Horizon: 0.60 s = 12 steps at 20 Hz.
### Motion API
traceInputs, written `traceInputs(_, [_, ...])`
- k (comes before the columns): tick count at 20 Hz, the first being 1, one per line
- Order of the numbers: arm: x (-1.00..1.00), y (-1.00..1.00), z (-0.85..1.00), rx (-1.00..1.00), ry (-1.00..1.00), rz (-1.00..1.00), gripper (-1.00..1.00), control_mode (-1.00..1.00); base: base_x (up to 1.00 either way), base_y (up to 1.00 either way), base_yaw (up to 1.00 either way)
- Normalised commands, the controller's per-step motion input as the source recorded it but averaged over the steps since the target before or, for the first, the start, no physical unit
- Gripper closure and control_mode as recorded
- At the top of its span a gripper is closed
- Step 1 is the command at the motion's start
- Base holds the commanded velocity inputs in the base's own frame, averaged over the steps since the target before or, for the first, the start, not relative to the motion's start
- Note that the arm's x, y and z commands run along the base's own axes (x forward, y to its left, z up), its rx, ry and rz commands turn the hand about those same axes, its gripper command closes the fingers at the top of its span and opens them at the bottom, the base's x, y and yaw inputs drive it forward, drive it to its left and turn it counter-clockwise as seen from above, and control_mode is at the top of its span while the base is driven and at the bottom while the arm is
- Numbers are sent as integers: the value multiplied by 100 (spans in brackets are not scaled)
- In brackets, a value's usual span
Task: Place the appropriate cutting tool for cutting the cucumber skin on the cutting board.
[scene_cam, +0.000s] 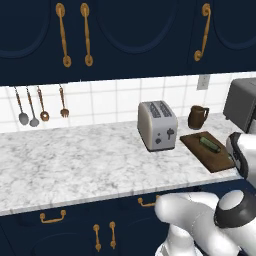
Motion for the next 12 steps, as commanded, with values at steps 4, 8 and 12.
traceInputs(4, [100, -16, 0, 8, 0, 20, 100, -100, 0, 0, 0])
traceInputs(8, [100, 0, -14, 9, 10, 20, 100, -100, 0, 0, 0])
traceInputs(12, [100, 0, -18, 3, 13, 16, 100, -100, 0, 0, 0])
